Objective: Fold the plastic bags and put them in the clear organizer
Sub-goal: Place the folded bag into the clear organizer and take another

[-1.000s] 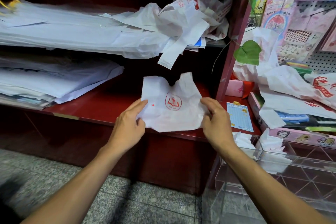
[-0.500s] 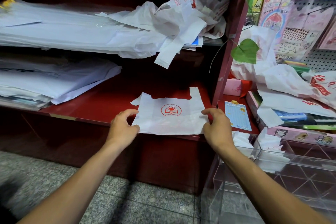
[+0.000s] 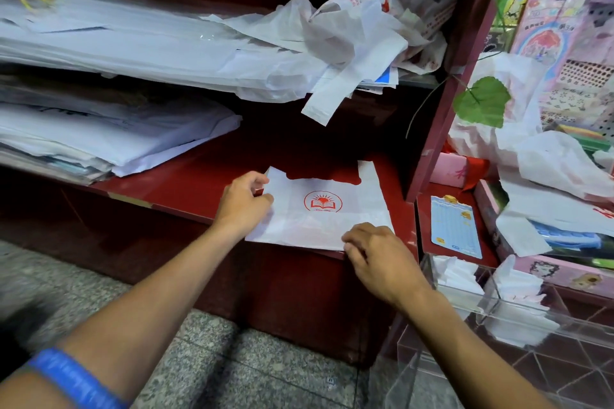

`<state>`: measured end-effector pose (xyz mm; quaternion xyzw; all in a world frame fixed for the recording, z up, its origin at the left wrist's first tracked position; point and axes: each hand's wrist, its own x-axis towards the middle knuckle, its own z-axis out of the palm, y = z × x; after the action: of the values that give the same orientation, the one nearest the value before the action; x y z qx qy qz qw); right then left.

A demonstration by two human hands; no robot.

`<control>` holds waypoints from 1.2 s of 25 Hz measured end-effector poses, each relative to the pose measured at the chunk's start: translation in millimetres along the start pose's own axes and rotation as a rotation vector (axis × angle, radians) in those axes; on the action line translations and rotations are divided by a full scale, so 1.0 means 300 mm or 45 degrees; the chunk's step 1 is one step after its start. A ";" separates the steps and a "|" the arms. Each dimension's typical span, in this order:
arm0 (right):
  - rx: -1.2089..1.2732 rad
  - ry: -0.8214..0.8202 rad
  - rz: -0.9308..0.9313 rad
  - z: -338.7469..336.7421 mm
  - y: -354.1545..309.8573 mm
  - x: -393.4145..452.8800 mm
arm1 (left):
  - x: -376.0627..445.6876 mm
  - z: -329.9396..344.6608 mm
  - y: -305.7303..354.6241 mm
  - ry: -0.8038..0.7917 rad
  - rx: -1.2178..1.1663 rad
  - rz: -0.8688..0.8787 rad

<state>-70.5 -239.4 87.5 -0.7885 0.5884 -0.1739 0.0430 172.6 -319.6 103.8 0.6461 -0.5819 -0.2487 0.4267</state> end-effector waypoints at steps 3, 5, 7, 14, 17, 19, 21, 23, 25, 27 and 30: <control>-0.002 0.014 -0.016 0.003 0.008 0.003 | 0.122 0.056 0.013 -0.159 0.323 -0.134; -0.015 0.009 -0.027 0.004 0.006 0.010 | 0.197 0.083 0.038 -0.171 0.343 -0.220; -0.018 0.018 -0.041 0.005 0.010 0.015 | 0.249 0.095 0.075 -0.165 0.138 -0.306; 0.004 0.041 -0.021 0.023 0.020 0.018 | 0.230 0.129 0.166 -0.032 -0.165 0.182; -0.006 0.022 -0.018 0.021 0.020 0.013 | 0.244 0.136 0.128 0.148 0.007 -0.054; -0.020 0.005 -0.023 0.016 0.020 0.011 | 0.224 0.131 0.096 0.133 0.179 -0.186; -0.041 -0.014 -0.031 0.011 0.022 0.010 | 0.176 0.126 0.056 0.088 0.300 -0.086; -0.075 -0.049 -0.041 0.007 0.032 0.007 | 0.094 0.104 0.038 0.014 0.317 0.228; -0.093 -0.082 -0.029 -0.001 0.047 0.006 | 0.012 0.066 0.026 -0.245 0.321 0.580; -0.079 -0.075 -0.005 -0.011 0.063 0.001 | -0.062 0.013 0.031 -0.614 0.537 0.772; -0.057 -0.048 -0.001 -0.022 0.078 -0.016 | -0.104 -0.023 -0.028 -0.658 0.892 0.908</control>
<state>-95.2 -241.0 86.3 -0.7927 0.5908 -0.1458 0.0365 176.6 -287.9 94.9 0.4306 -0.8977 -0.0312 0.0878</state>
